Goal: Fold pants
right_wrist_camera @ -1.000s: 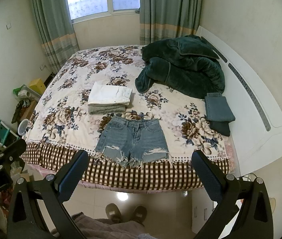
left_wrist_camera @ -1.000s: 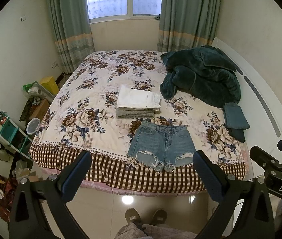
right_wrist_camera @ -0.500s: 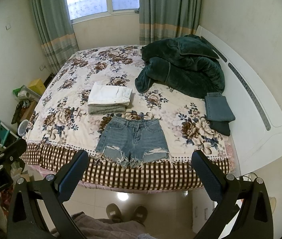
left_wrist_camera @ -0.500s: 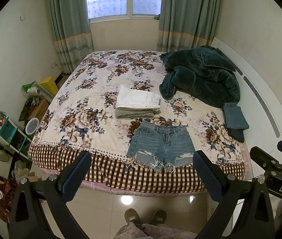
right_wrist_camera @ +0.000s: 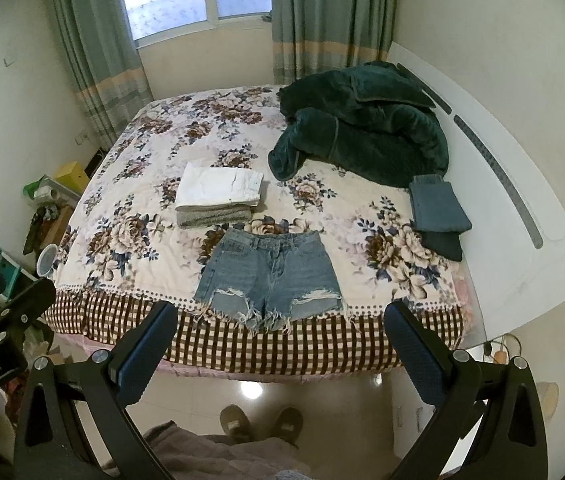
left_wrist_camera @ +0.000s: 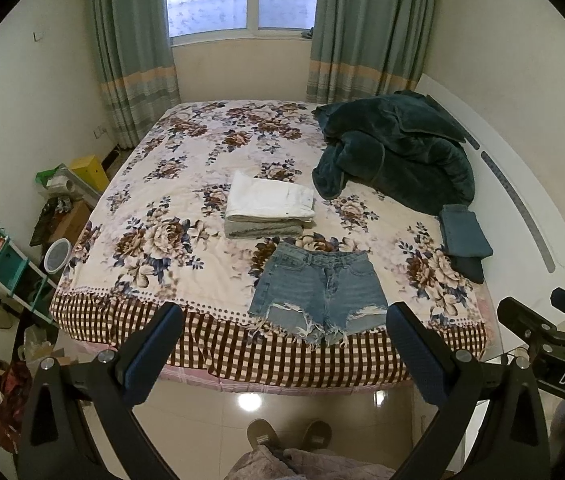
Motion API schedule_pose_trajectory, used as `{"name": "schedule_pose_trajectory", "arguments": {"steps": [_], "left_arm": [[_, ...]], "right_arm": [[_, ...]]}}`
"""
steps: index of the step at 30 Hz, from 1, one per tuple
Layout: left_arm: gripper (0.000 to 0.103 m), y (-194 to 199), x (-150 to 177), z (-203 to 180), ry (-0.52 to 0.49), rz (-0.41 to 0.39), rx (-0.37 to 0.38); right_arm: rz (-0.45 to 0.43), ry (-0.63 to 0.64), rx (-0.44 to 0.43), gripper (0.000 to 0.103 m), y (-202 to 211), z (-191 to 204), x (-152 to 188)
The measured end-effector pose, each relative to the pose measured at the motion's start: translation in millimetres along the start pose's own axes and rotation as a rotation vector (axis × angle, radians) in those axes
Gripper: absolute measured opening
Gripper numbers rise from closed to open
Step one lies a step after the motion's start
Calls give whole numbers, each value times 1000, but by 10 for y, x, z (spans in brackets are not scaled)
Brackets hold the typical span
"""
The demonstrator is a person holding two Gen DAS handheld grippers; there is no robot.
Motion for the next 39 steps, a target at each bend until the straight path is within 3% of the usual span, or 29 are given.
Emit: {"name": "schedule_pose_trajectory", "arguments": {"steps": [6, 13, 17, 21, 26, 30, 35, 37, 39], "left_arm": [[103, -223, -10, 197, 1, -10, -11], [103, -743, -121, 340, -17, -3, -44], [103, -1177, -233, 334, -13, 47, -66], [103, -1624, -378, 203, -7, 99, -102], [103, -2331, -595, -137, 22, 178, -150], [103, -3074, -717, -493, 73, 256, -158], [103, -4228, -550, -1149, 187, 371, -38], [103, -4668, -396, -1473, 207, 426, 19], [103, -5099, -197, -1873, 207, 478, 66]], "right_arm": [[14, -55, 3, 103, -269, 7, -28], [58, -108, 16, 103, -986, -95, -105], [97, -111, 57, 103, -1468, -189, -267], [173, -114, 22, 103, -2042, -393, -556], [284, -62, -8, 103, -2930, -770, -985], [368, 9, -35, 103, -3899, -1221, -1422], [471, 34, -105, 101, -5099, -1808, -1826], [506, 44, -144, 82, -5600, -2042, -1939], [557, 63, -164, 70, -6059, -2243, -1997]]}}
Point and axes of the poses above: each gripper's, at about its wrist camera, not at the fingertips, and y roughly against the way its jaws point, z to its left, x to its underside, the point moved 3 cm from there along -y, roughly the way its jaws point, and after that the axes turned 13 degrees about z, right-handed, at the moved point
